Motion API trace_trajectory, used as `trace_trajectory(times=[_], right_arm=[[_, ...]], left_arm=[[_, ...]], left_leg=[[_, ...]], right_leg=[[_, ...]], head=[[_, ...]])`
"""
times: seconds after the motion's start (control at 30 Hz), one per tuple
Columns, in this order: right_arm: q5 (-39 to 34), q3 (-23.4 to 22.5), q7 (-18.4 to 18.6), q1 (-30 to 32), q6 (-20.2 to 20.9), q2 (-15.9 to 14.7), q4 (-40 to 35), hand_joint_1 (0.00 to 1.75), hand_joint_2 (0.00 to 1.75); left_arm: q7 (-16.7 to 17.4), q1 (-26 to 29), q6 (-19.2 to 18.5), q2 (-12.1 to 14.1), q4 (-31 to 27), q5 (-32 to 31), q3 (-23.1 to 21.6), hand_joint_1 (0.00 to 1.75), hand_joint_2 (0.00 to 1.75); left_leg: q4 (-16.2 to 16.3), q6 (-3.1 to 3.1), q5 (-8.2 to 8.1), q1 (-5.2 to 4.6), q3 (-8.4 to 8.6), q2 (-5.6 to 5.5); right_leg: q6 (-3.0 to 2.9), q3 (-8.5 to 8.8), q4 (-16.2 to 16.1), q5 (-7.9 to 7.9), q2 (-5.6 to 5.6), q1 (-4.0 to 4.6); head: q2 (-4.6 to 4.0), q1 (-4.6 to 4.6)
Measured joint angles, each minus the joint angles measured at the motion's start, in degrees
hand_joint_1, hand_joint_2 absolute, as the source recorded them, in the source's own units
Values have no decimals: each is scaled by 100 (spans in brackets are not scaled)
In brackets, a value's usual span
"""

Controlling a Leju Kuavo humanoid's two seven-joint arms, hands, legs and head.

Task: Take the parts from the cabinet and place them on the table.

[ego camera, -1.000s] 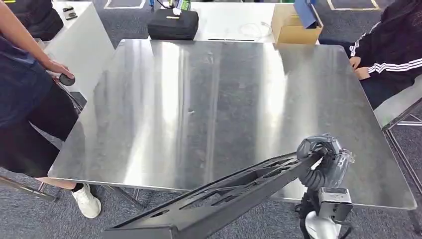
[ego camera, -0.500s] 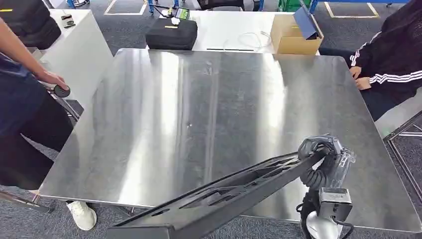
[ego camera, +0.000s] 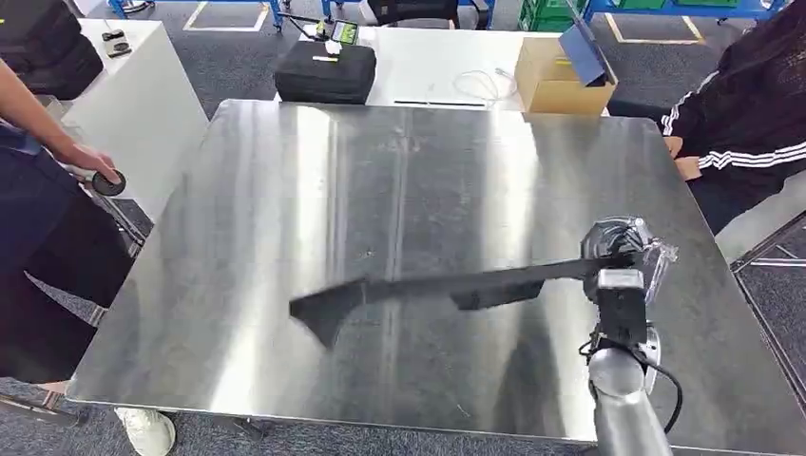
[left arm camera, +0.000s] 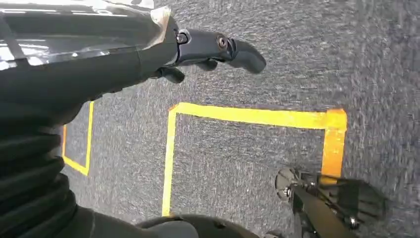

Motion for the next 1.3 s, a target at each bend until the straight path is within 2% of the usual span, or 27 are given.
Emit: trace_trajectory(times=[0.03, 0.07, 0.13, 0.17, 0.2, 0.23, 0.27, 0.3, 0.33, 0.37, 0.4, 0.47, 0.63, 0.8, 0.9, 0.93, 1.0, 1.17, 1.2, 1.3], right_arm=[[210, -126, 44, -212, -136, -137, 371, 175, 175], [455, -205, 109, -411, -306, -229, 736, 175, 175], [819, -336, 236, -811, -553, -404, 1480, 175, 175], [926, -404, 297, -995, -621, -519, 1893, 175, 175], [1077, -457, 389, -1182, -704, -616, 2339, 175, 175], [1191, -482, 454, -1322, -756, -705, 2662, 175, 175], [1279, -493, 521, -1487, -782, -792, 2975, 175, 175], [1426, -511, 664, -1776, -780, -935, 3452, 175, 175], [1481, -520, 759, -1940, -778, -1005, 3687, 175, 175], [1560, -529, 868, -2132, -773, -1088, 3977, 175, 175], [1619, -528, 947, -2295, -773, -1156, 4183, 175, 175], [1645, -531, 1003, -2525, -773, -1247, 4537, 175, 175], [1682, -528, 1025, -2855, -778, -1339, 5056, 175, 175], [1908, -522, 1557, -3084, -804, -1480, 5424, 175, 175], [1975, -524, 1729, -3099, -850, -1628, 5572, 175, 175], [1982, -526, 1738, -3099, -852, -1657, 5605, 0, 0], [1956, -552, 1725, -3073, -854, -1746, 5679, 0, 0], [1927, -612, 1416, -2970, -758, -1829, 5745, 0, 0], [1949, -616, 1366, -2965, -721, -1831, 5758, 0, 0], [2010, -618, 1244, -2932, -601, -1807, 5784, 0, 0]], left_arm=[[-20, -12, -7, -4, 0, -19, -7, 0, 175], [-31, -20, -15, -4, 0, -39, -9, 0, 175], [-52, -24, -57, 7, -2, -59, -13, 0, 175], [-55, -21, -67, 9, 0, -66, -13, 0, 175], [-55, -17, -74, 9, 0, -66, -11, 0, 175], [-55, -14, -79, 9, 0, -68, -13, 0, 175], [-53, -15, -85, 9, 0, -68, -13, 0, 175], [-50, -22, -94, 9, 0, -66, -13, 0, 175], [-50, -25, -94, 9, 0, -66, -13, 0, 175], [-50, -29, -100, 9, 0, -59, -11, 0, 175], [-50, -27, -109, 7, 2, -57, -11, 0, 175], [-48, -11, -109, 11, 2, -46, -11, 0, 175], [-48, -20, -107, 15, 2, -46, -11, 0, 175], [-109, -14, -127, 17, 2, -48, -11, 0, 175], [-166, -7, -170, 20, 2, -90, -15, 0, 175], [-177, -6, -173, 20, 2, -111, -20, 0, 175], [-188, -7, -168, 17, 2, -118, -42, 0, 175], [-188, -10, -65, 20, 2, -116, -55, 0, 175], [-188, -9, -48, 22, 2, -114, -55, 0, 0], [-188, -9, -39, 22, 2, -98, -55, 0, 0]], left_leg=[[-53, 49, 41, 16, 27, 15], [-56, 97, 52, 9, 26, 12], [-53, 138, 49, -25, 16, 8], [-50, 168, 39, -50, 13, 0], [-47, 185, 29, -80, 17, -23], [-46, 197, 22, -97, 27, -36], [-44, 206, 15, -112, 38, -51], [-43, 219, -1, -133, 67, -66], [-44, 216, -13, -140, 74, -73], [-16, 197, -33, -200, 66, -87], [-22, 189, -40, -201, 56, -97], [-8, 242, -51, -200, 60, -98], [-47, 228, -60, -194, 100, -93], [-52, 200, -65, -190, 123, -104], [-52, 200, -65, -192, 125, -108], [-52, 200, -65, -193, 128, -106], [-52, 201, -66, -197, 130, -104], [-51, 205, -68, -214, 132, -100], [-52, 207, -69, -214, 132, -101], [-52, 208, -71, -217, 130, -93]], right_leg=[[-1, -27, 159, -69, -12, -23], [-47, -180, 448, -229, -17, -3], [-124, -648, 1321, -576, -17, 25], [-124, -866, 1698, -665, -17, 45], [-97, -975, 1818, -641, -17, 55], [-74, -953, 1694, -541, -16, 63], [-46, -851, 1399, -371, -16, 76], [-15, -566, 656, -6, -18, 108], [-21, -410, 244, 169, -19, 126], [-90, -331, 82, 245, -4, 171], [-139, -319, 51, 276, -16, 168], [-126, -305, 41, 288, -18, 161], [-153, -284, 40, 268, -18, 167], [-185, -262, 41, 247, -26, 174], [-186, -252, 40, 247, -30, 174], [-186, -250, 38, 247, -30, 174], [-186, -241, 31, 247, -29, 174], [-184, -238, 23, 248, -27, 173], [-184, -235, 20, 248, -28, 173], [-181, -234, 18, 250, -23, 173]], head=[[0, 4], [2, 20], [2, 28], [2, 31], [0, 31], [2, 28], [2, 31], [2, 30], [2, 31], [2, 22], [2, 28], [2, 26], [2, 22], [2, 22], [2, 24], [2, 24], [2, 24], [2, 24], [2, 26], [2, 26]])
